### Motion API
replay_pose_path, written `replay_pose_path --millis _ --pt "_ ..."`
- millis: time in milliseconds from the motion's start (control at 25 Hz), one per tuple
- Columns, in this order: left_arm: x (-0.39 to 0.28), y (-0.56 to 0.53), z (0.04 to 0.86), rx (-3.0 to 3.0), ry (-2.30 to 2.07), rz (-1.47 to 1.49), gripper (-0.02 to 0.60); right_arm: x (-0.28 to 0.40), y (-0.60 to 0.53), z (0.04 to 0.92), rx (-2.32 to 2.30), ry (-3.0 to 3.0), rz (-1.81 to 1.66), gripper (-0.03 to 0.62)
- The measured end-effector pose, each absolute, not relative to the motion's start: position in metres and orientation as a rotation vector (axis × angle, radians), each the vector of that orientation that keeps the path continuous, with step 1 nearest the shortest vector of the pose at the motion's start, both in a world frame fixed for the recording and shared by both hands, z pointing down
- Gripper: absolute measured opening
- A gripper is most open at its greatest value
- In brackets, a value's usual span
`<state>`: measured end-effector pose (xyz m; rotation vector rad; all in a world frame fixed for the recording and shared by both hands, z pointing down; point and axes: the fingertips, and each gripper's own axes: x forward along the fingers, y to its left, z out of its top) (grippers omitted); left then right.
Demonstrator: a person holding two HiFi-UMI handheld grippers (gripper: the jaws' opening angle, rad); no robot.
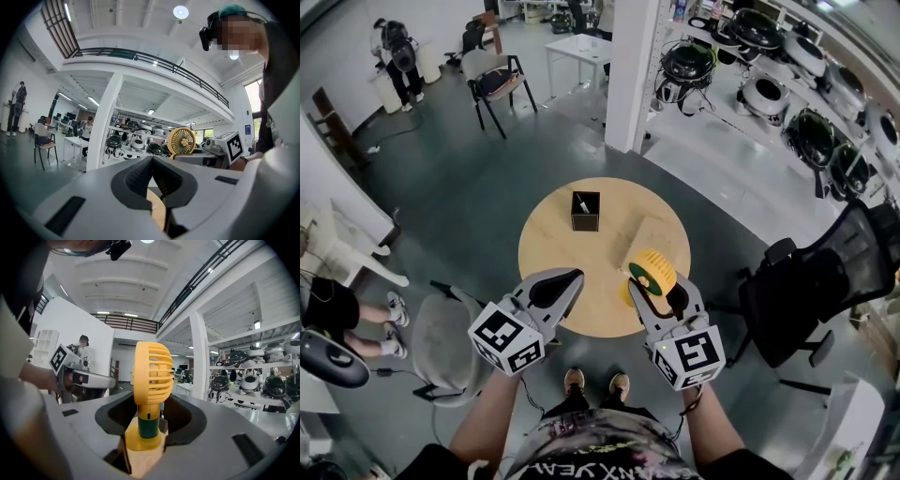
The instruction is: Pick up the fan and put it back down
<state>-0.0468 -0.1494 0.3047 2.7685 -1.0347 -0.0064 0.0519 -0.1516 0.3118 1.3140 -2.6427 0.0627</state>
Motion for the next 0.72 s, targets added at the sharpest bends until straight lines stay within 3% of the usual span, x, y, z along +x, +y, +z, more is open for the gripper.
replay_pose_path --millis 720 --pt "-0.0449 -0.1566 0.3073 2.762 -1.038 -0.008 0.015 0.0538 -0.1574 0.3136 1.308 -2.641 0.054 0.181"
